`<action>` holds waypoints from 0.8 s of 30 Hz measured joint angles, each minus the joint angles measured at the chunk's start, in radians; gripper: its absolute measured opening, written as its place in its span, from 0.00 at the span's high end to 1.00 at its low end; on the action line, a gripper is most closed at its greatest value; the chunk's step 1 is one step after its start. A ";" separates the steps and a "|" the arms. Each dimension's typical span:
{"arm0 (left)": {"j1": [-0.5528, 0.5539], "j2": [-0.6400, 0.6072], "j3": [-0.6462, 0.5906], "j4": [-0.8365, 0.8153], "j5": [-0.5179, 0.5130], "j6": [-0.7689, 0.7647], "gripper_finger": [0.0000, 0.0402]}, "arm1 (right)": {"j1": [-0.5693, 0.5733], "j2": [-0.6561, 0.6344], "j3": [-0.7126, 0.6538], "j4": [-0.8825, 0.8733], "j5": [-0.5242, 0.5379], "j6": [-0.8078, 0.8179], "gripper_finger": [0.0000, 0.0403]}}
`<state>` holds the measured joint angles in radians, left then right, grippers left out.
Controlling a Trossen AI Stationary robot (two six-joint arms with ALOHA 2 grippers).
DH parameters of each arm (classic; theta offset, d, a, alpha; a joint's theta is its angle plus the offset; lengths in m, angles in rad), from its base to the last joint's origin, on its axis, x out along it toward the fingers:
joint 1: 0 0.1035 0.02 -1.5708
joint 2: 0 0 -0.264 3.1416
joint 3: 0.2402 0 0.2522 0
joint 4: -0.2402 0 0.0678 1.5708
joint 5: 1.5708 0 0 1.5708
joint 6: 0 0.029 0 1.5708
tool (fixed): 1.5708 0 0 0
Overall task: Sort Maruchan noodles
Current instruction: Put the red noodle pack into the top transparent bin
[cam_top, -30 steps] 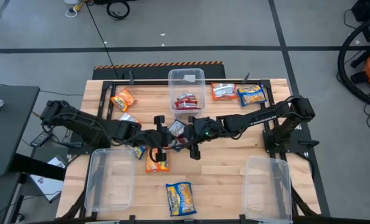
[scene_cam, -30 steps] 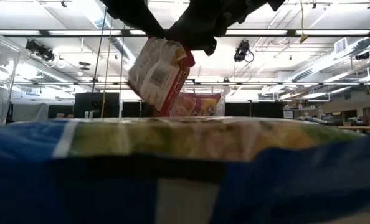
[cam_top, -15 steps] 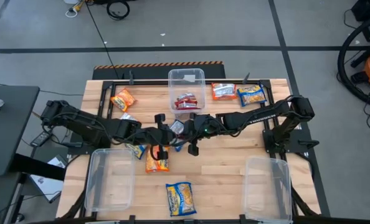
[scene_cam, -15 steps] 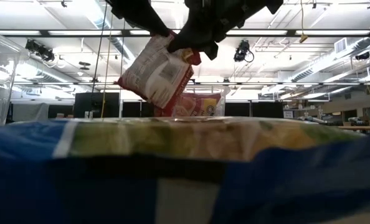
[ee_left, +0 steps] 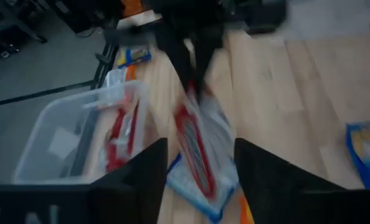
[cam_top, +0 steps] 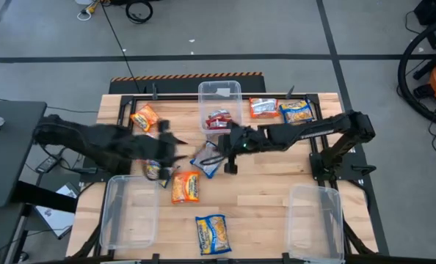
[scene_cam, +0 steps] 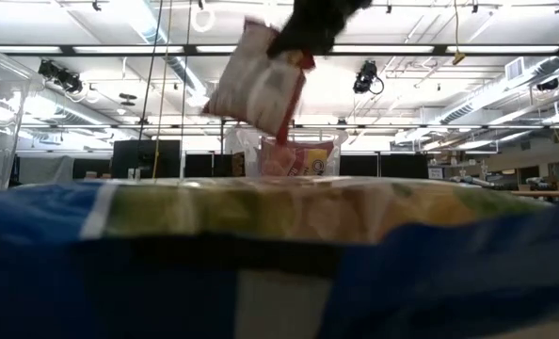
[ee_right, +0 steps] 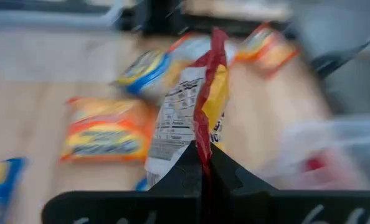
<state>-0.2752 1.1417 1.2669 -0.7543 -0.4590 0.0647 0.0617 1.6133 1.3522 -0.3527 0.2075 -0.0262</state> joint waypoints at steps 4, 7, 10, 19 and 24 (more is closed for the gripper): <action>0.005 -0.136 -0.001 -0.042 0.001 0.025 0.48 | -0.057 -0.004 0.158 -0.091 0.104 -0.166 0.99; 0.031 -0.232 -0.047 -0.029 0.000 0.027 0.49 | -0.129 -0.006 0.238 -0.119 0.137 -0.277 0.99; 0.076 -0.317 -0.128 0.007 0.000 0.035 0.51 | -0.224 -0.006 0.256 -0.118 0.130 -0.357 0.99; 0.324 -0.366 -0.393 0.416 0.070 0.128 0.53 | -0.541 0.023 0.178 -0.064 -0.139 -0.449 0.99; 0.540 -0.264 -0.412 0.564 0.099 0.102 0.53 | -0.594 0.113 0.203 -0.050 -0.225 -0.525 0.99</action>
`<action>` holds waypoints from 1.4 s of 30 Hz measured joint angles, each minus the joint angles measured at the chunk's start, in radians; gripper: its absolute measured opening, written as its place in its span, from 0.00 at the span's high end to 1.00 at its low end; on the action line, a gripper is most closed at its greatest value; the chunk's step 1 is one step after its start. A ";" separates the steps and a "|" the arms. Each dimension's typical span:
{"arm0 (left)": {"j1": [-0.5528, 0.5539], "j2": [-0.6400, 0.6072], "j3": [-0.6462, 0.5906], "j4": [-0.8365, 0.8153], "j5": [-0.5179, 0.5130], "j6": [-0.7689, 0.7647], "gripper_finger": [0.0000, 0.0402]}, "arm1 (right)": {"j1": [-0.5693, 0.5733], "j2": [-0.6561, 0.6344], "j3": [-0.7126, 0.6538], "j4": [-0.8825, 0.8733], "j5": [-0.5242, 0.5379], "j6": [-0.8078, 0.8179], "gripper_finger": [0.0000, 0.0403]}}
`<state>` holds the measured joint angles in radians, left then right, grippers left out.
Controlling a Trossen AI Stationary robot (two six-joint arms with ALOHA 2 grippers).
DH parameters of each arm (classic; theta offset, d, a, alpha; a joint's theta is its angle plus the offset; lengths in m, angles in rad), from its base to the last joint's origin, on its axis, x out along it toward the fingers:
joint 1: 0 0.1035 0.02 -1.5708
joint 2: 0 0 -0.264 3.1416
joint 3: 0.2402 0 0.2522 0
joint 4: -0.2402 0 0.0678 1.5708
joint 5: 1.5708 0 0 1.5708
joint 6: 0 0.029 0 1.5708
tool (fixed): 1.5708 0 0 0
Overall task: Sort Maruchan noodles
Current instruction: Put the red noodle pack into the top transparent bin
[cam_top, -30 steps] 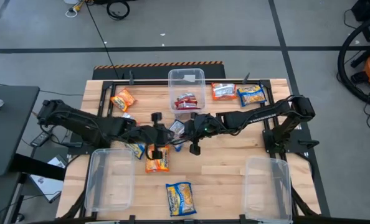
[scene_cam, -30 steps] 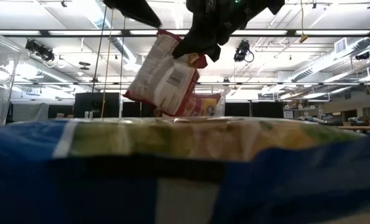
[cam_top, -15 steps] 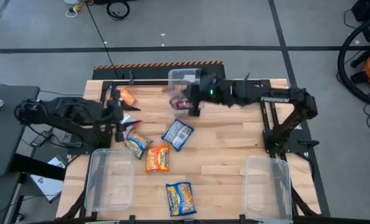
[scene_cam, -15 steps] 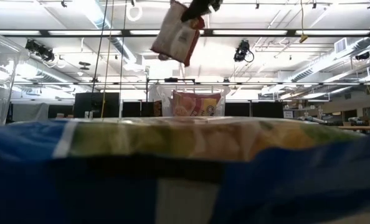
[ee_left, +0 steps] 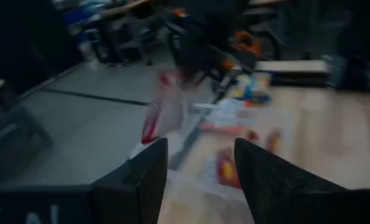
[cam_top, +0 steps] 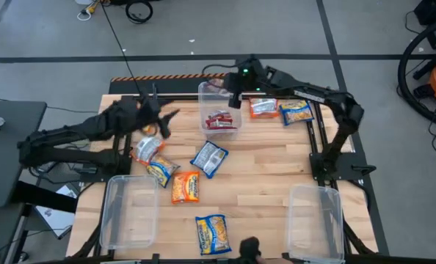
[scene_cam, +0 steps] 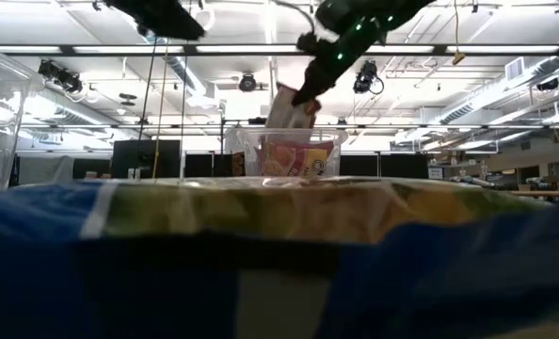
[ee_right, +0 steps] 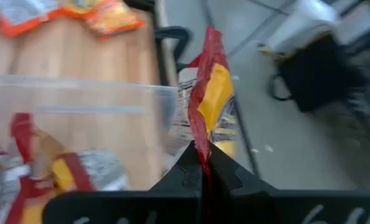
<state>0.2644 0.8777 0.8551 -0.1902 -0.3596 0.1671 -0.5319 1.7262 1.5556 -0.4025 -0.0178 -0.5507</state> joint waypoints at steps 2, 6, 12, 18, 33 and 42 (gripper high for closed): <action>0.082 0.049 0.029 0.010 0.065 -0.022 0.53 | -0.001 0.039 0.023 -0.009 -0.012 -0.001 0.99; 0.202 0.140 0.113 -0.041 0.148 -0.045 0.53 | -0.002 0.075 0.034 -0.056 -0.018 0.000 0.99; 0.279 0.211 0.187 -0.046 0.155 -0.043 0.53 | -0.007 0.096 0.032 -0.065 0.013 -0.033 0.99; 0.292 0.228 0.195 -0.038 0.226 -0.051 0.53 | -0.006 0.174 0.033 -0.041 -0.067 -0.066 0.99; 0.282 0.226 0.195 0.094 0.273 -0.164 0.53 | -0.005 0.287 0.021 -0.071 0.024 -0.079 0.96; 0.252 0.212 0.195 0.080 0.339 -0.244 0.53 | 0.005 0.284 0.016 -0.083 0.056 -0.042 0.83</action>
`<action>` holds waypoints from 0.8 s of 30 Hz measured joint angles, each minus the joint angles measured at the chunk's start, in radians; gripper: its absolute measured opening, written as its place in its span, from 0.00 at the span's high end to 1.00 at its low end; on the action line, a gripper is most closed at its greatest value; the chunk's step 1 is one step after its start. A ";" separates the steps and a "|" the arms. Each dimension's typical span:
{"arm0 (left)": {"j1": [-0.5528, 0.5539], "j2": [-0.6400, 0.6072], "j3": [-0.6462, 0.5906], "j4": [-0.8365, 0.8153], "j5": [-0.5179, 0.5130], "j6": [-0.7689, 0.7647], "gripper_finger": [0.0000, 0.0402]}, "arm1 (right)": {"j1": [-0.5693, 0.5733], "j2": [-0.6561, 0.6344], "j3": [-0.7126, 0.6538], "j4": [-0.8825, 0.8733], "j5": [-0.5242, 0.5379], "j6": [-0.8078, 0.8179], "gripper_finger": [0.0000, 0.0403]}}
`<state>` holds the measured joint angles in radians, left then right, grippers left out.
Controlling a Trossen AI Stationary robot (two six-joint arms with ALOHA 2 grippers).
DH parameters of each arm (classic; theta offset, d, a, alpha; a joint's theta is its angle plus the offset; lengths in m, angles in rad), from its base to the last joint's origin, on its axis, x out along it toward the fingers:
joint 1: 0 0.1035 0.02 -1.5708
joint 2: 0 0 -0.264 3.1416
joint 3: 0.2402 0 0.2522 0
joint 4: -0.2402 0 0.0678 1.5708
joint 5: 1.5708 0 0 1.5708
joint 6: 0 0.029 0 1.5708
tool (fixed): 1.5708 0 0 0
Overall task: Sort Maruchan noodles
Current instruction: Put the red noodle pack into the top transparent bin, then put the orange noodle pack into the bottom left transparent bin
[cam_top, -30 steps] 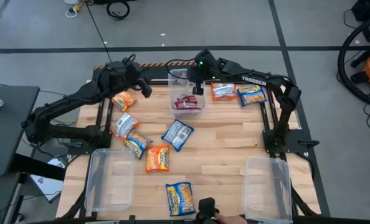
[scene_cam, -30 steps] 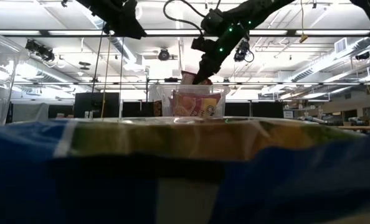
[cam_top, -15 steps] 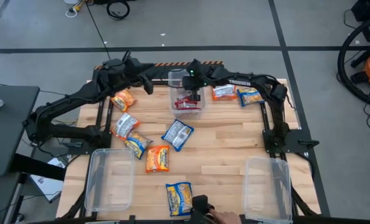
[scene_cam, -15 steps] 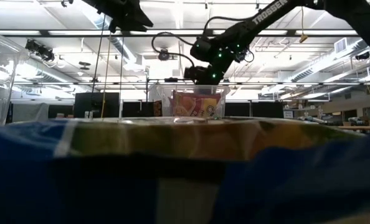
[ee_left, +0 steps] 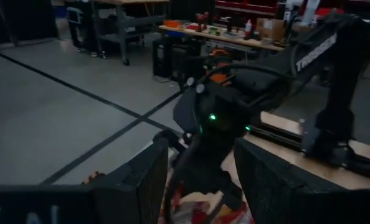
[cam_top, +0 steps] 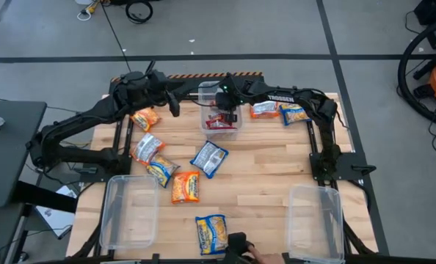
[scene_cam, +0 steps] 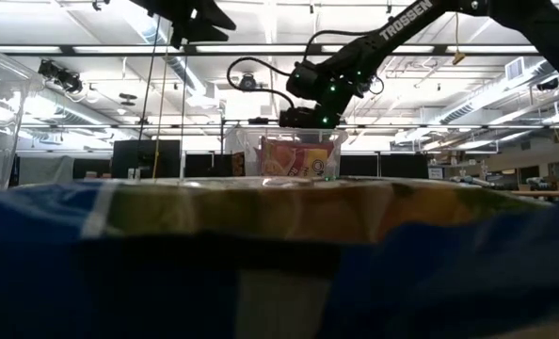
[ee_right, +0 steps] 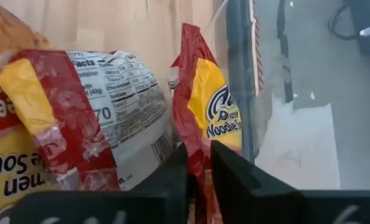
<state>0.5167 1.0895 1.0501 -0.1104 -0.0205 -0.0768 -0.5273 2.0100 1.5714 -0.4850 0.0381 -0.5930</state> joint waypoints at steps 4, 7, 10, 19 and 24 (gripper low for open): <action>-0.007 -0.005 0.057 -0.110 0.001 -0.031 0.53 | 0.014 -0.026 -0.001 -0.006 0.054 0.000 0.72; 0.013 0.009 0.153 -0.288 -0.002 -0.021 0.53 | 0.022 -0.059 -0.001 -0.021 0.073 0.015 0.65; 0.038 0.024 0.200 -0.388 -0.004 -0.017 0.53 | 0.030 -0.106 -0.001 -0.026 0.070 0.068 0.59; 0.150 0.042 0.209 -0.526 -0.009 -0.115 0.53 | 0.083 -0.232 -0.001 -0.070 0.065 0.216 0.49; 0.157 0.073 0.209 -0.596 -0.023 -0.160 0.53 | 0.147 -0.296 -0.001 -0.103 0.050 0.261 0.46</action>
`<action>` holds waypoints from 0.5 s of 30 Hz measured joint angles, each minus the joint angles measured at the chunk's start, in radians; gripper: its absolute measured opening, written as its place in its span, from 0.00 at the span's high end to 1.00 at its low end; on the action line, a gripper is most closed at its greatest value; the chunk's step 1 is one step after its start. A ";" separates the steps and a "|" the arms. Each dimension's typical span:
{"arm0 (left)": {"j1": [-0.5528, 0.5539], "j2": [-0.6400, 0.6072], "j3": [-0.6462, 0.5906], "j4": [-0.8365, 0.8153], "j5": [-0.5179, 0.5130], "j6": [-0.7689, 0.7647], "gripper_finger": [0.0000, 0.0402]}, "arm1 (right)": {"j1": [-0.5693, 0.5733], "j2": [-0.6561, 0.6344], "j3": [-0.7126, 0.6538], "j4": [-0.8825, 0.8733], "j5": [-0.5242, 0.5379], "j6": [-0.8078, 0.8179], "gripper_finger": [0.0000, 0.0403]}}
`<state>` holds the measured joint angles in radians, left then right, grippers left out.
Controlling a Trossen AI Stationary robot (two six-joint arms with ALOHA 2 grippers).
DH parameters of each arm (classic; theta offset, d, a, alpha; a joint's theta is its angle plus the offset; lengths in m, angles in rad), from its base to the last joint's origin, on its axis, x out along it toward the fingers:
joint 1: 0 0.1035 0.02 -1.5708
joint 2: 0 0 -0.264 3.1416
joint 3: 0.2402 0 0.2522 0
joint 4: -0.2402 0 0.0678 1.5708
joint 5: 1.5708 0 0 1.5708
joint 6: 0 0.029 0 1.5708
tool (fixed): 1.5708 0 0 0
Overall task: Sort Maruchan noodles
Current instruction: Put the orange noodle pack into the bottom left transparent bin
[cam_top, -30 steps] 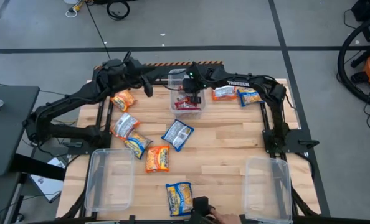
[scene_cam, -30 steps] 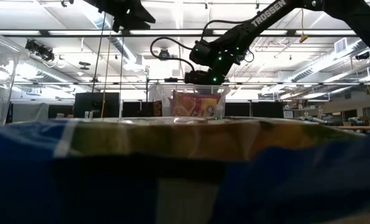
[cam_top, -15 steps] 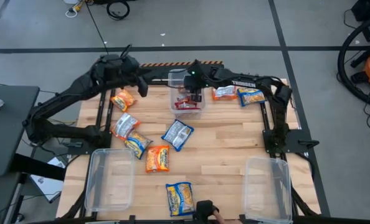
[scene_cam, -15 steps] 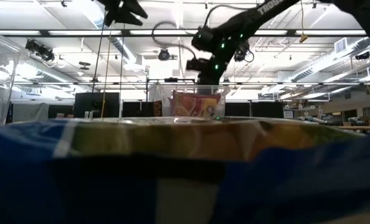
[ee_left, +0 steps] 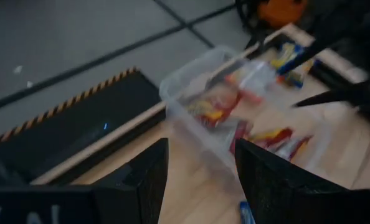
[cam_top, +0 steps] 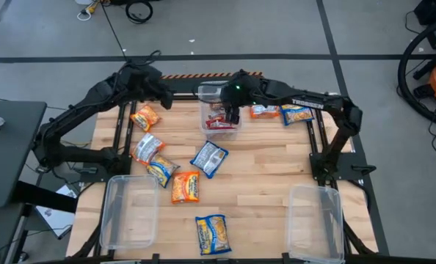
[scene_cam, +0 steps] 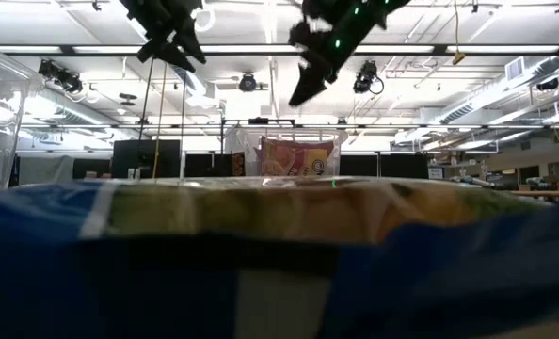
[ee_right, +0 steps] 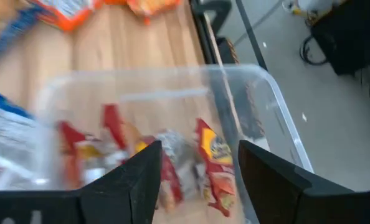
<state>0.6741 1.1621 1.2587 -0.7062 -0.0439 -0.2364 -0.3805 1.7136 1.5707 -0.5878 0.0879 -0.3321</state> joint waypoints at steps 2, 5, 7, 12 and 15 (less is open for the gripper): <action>-0.023 0.009 -0.001 -0.047 -0.006 -0.009 0.53 | 0.032 -0.029 0.000 -0.001 0.000 0.001 0.46; -0.109 0.010 -0.001 -0.041 0.010 -0.020 0.53 | 0.085 -0.078 0.000 0.018 -0.003 0.031 0.47; -0.185 0.010 -0.001 -0.021 0.020 -0.041 0.53 | 0.122 -0.111 0.000 0.018 -0.003 0.050 0.48; -0.322 0.009 -0.020 -0.025 -0.130 -0.123 0.53 | 0.214 -0.167 0.000 0.018 0.004 0.142 0.48; -0.340 0.010 -0.065 -0.096 -0.176 -0.185 0.53 | 0.272 -0.181 0.000 0.016 0.026 0.203 0.48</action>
<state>0.3338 1.1717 1.1941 -0.8026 -0.2196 -0.4217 -0.1081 1.5324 1.5707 -0.5720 0.1139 -0.1294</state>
